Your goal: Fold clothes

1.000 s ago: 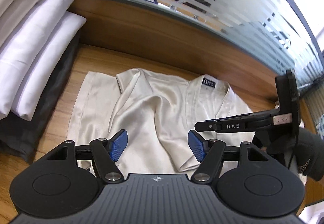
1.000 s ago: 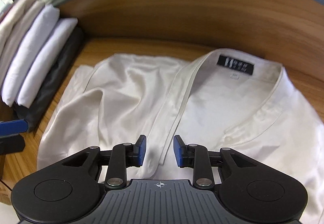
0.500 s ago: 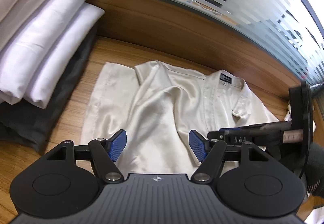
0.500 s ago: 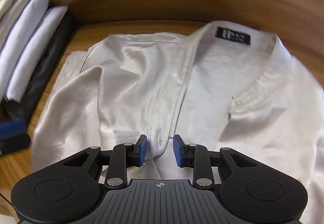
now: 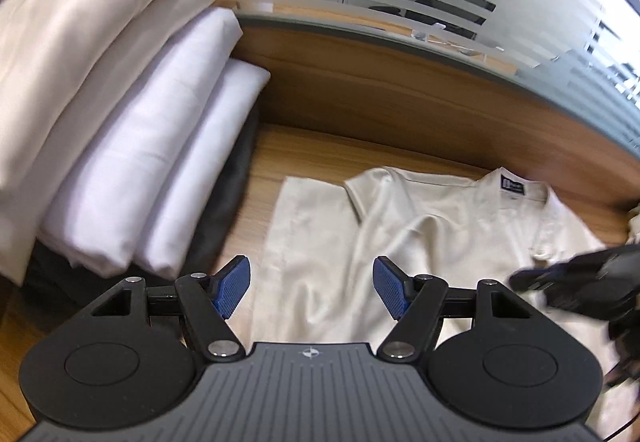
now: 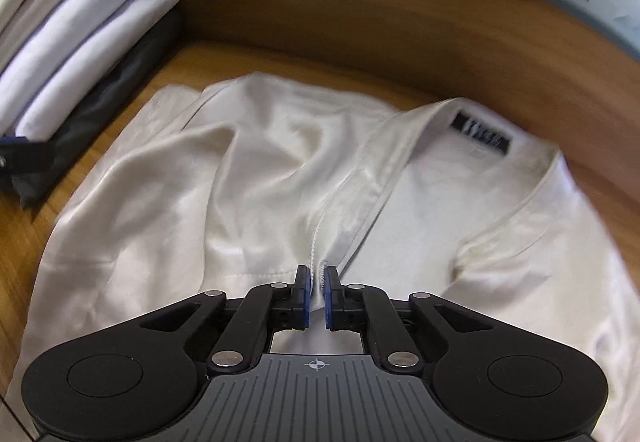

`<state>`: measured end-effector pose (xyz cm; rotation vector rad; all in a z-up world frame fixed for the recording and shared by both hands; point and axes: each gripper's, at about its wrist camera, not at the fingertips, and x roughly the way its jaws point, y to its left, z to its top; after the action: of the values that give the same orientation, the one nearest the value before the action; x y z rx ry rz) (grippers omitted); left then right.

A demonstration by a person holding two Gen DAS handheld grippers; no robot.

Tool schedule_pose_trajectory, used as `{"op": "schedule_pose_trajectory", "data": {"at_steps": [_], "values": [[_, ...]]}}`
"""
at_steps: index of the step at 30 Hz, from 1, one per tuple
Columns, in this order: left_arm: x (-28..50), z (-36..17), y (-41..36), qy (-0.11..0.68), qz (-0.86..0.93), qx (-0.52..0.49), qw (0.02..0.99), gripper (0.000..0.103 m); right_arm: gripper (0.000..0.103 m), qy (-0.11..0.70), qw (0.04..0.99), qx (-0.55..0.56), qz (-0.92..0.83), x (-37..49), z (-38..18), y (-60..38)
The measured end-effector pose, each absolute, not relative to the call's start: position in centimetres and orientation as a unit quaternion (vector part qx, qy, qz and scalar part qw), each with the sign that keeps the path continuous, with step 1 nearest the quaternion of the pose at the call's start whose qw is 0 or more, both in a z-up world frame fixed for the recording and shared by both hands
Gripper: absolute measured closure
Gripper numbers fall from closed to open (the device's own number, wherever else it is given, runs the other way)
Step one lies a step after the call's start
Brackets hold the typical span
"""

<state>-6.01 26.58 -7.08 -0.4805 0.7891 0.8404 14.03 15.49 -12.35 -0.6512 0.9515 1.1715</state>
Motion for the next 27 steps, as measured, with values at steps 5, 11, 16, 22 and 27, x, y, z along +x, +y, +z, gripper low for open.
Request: {"op": "schedule_pose_trajectory", "data": {"at_steps": [5,11,16,22,27], "values": [[-4.2,-8.4,28.6,0.383,0.391,-0.184,0.816,0.035,0.094,0.41,0.677,-0.315,0.523,17.4,-12.3,16.1],[-1.2,-10.3,31.6,0.4,0.382,-0.146,0.82,0.039,0.094,0.395,0.67,-0.348,0.524,21.4,-12.4,16.8],[0.7,-12.3,34.0,0.412,0.378,-0.146,0.816,0.039,0.094,0.39,0.664,-0.353,0.532,22.8,-12.6,17.1],[1.5,-14.3,34.6,0.421,0.369,-0.158,0.814,0.055,0.094,0.388,0.656,-0.349,0.544,23.5,-12.9,17.3],[0.6,-14.2,33.5,0.394,0.394,-0.151,0.817,0.101,0.093,0.386,0.654,-0.344,0.552,23.8,-13.2,17.3]]}}
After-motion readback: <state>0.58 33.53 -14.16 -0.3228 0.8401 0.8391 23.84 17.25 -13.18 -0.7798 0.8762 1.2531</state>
